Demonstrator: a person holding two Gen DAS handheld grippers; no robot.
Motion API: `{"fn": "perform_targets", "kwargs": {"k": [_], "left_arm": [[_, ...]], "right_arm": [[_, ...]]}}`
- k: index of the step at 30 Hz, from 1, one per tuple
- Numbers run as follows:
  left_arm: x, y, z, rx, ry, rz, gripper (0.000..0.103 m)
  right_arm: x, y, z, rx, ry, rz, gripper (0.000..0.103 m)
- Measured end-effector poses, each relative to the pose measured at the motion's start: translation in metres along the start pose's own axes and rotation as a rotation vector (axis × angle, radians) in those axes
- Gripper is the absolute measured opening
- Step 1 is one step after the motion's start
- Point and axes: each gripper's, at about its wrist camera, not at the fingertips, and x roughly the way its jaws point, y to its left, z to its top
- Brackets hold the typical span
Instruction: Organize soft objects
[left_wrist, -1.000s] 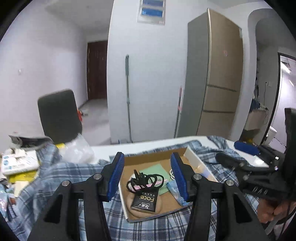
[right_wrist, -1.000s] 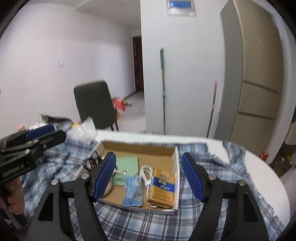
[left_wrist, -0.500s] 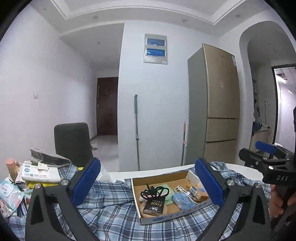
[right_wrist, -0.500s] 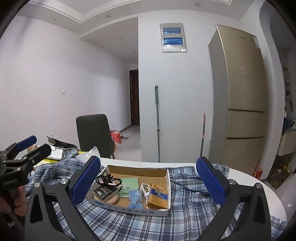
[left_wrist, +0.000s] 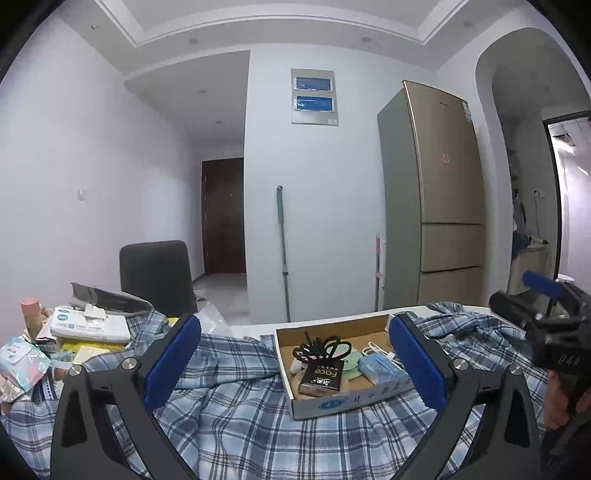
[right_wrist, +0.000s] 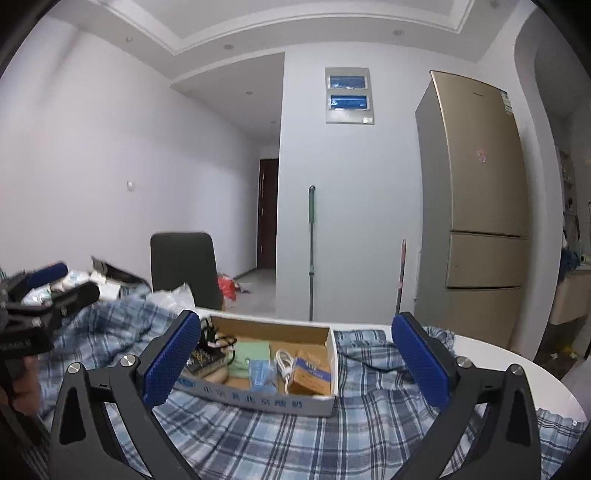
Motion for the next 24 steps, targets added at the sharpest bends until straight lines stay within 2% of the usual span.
{"fn": "perform_targets", "kwargs": {"k": [10,24], "left_arm": [[0.000,0.004,-0.004,-0.017,0.004,-0.001,0.103],[-0.002,0.003,-0.003,-0.002,0.001,-0.004,0.103]], "right_arm": [[0.000,0.014,-0.006,-0.060,0.019,0.024,0.103],[0.000,0.001,-0.004,0.000,0.022,0.003,0.103]]}}
